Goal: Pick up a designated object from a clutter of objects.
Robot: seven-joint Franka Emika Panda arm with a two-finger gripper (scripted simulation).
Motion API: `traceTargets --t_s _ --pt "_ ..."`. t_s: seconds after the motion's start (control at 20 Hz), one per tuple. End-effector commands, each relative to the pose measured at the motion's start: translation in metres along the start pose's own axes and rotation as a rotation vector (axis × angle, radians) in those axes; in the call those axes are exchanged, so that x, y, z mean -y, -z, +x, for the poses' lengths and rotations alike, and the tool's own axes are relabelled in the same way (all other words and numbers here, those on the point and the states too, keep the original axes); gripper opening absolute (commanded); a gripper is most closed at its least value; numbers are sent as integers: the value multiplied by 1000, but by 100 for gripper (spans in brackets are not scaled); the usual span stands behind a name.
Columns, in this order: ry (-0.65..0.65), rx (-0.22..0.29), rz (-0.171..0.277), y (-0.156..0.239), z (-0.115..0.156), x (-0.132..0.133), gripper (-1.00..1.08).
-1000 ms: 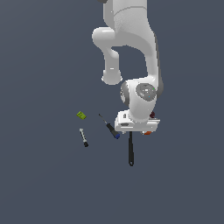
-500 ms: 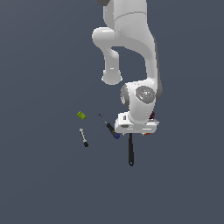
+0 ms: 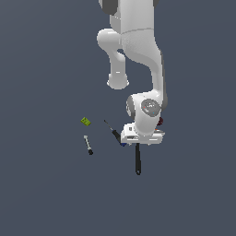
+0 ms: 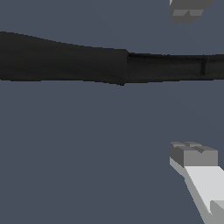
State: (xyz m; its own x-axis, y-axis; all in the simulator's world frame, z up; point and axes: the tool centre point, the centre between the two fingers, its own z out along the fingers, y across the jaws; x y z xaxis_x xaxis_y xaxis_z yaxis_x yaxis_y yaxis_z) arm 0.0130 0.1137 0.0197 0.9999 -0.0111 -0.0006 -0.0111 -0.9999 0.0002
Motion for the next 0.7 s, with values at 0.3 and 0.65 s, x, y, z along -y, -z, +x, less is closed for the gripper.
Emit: traceTargets --t_s 0.3,0.65 --pt "0 -1 0 -3 0 0 -100" --pt "-4 -2 -1 0 1 -3 -100"
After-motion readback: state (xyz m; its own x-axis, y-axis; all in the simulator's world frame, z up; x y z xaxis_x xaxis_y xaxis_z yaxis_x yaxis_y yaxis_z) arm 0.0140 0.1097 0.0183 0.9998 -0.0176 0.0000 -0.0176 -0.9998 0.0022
